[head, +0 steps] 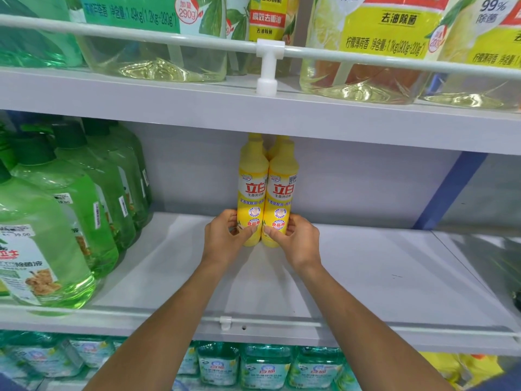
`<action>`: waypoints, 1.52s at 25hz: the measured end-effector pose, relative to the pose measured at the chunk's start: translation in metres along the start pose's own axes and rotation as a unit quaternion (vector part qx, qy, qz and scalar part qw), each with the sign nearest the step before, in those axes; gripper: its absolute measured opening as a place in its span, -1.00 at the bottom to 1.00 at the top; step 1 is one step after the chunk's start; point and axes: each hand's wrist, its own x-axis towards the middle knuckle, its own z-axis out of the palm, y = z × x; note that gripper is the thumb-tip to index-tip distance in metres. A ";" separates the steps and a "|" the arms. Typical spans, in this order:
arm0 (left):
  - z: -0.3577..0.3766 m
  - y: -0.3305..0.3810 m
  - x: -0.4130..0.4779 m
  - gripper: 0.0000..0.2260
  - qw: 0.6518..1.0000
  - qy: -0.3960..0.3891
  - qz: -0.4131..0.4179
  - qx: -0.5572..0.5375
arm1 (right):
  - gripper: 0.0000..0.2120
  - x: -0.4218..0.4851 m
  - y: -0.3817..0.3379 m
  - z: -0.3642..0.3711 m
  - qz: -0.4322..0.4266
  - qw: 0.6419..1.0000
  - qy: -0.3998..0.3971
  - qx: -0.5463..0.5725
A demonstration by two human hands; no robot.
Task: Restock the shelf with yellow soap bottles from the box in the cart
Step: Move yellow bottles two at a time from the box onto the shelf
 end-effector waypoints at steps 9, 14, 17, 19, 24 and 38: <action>-0.022 0.009 -0.003 -0.52 0.985 -0.120 -0.010 0.127 | -0.50 -0.013 -0.023 -0.027 -0.044 0.980 -0.105 -0.162; -0.051 0.029 -0.031 -0.37 0.867 -0.254 0.054 0.426 | -0.26 -0.057 -0.052 -0.060 -0.048 0.919 -0.180 -0.349; -0.061 0.049 -0.061 -0.34 0.798 -0.253 0.140 0.529 | -0.16 -0.094 -0.073 -0.070 -0.083 0.873 -0.197 -0.439; -0.069 0.059 -0.089 -0.33 0.784 -0.241 0.169 0.546 | -0.10 -0.120 -0.082 -0.076 -0.097 0.843 -0.208 -0.487; -0.094 0.075 -0.174 -0.29 0.779 -0.228 0.153 0.564 | -0.13 -0.188 -0.089 -0.088 -0.121 0.817 -0.214 -0.522; -0.034 0.000 -0.442 -0.33 0.789 -0.314 0.048 0.526 | -0.23 -0.418 0.060 -0.149 -0.054 0.821 -0.284 -0.492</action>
